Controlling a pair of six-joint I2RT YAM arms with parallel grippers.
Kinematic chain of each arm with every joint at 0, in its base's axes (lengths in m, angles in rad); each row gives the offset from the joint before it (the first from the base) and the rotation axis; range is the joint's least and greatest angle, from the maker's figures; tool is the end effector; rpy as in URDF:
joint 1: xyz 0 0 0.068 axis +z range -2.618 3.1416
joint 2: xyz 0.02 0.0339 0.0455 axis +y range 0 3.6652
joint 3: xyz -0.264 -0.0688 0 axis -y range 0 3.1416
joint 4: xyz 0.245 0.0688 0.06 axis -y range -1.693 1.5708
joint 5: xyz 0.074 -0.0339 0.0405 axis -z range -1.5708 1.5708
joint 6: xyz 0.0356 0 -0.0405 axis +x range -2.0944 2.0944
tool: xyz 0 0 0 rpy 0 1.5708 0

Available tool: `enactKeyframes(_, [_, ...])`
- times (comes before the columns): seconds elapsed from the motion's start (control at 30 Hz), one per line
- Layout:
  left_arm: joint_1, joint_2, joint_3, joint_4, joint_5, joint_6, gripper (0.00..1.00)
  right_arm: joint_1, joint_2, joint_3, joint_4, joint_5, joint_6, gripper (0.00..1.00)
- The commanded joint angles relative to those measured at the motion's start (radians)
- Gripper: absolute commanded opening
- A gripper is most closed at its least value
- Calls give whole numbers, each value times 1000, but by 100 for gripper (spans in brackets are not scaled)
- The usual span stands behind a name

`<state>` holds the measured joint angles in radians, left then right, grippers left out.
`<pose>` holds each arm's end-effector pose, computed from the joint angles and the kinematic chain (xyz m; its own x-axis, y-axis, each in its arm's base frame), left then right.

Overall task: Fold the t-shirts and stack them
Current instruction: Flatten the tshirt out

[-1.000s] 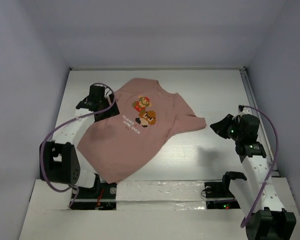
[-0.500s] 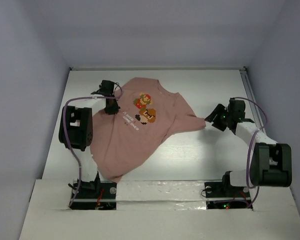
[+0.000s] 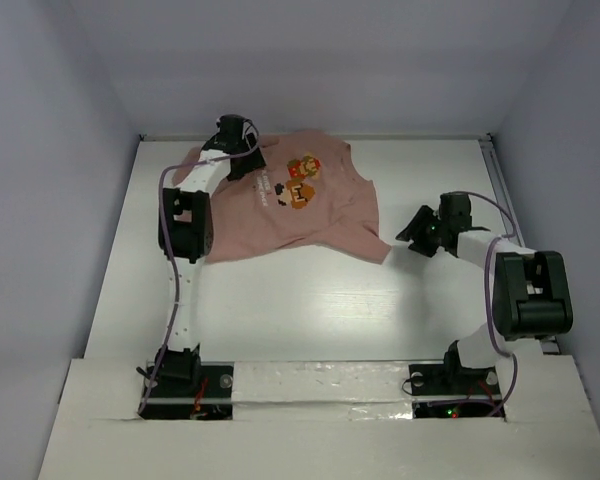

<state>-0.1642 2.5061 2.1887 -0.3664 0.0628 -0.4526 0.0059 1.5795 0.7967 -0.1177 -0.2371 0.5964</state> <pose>0.5608 -0.0952 0.1815 -0.6528 -0.3342 -0.6798 -0.0827 0.9235 -0.3746 0.3057 0.0102 0.1621 -0.7335 0.5416 -0.4106 0.3147 0.8061 0.5012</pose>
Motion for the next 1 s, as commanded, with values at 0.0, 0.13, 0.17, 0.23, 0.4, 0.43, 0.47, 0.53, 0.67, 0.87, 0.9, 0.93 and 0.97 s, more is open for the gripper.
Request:
enactKeyframes(0.0, [3, -281, -180, -46, -30, 55, 67, 29, -65, -66, 102, -82, 66, 54])
enactKeyframes(0.13, [50, -603, -544, 84, -52, 57, 70, 68, -81, -119, 162, -126, 88, 53])
enactKeyframes(0.17, [63, -663, -611, 99, -43, 48, 69, 68, -73, -125, 186, -126, 95, 53])
enactKeyframes(0.23, [95, -809, -769, 93, -31, 13, 66, 68, -43, -105, 150, -69, 97, 50])
enactKeyframes(0.4, [143, -1144, -1149, 55, -53, -63, 63, 68, 16, -94, 210, -71, 97, 33])
enactKeyframes(0.43, [155, -1189, -1194, 44, -64, -87, 61, 68, 23, -85, 214, -55, 97, 30])
enactKeyframes(0.47, [188, -1236, -1280, 32, -92, -136, 60, 68, 25, -88, 260, -50, 92, 24])
enactKeyframes(0.53, [219, -1349, -1354, -6, -101, -175, 59, 68, 17, -82, 288, -42, 80, 11])
enactKeyframes(0.67, [279, -1472, -1495, -57, -121, -253, 59, 78, -51, -18, 276, -82, 40, 0])
enactKeyframes(0.87, [348, -1446, -1570, -19, -115, -310, 60, 225, -442, -77, 60, -156, -70, 0])
enactKeyframes(0.9, [360, -1414, -1581, 3, -89, -316, 59, 262, -493, -124, 17, -157, -89, 0])
enactKeyframes(0.93, [371, -1400, -1583, 12, -87, -328, 59, 273, -539, -142, -41, -160, -102, 0])
enactKeyframes(0.97, [390, -1388, -1586, 21, -99, -336, 59, 273, -615, -158, -160, -156, -118, 1])
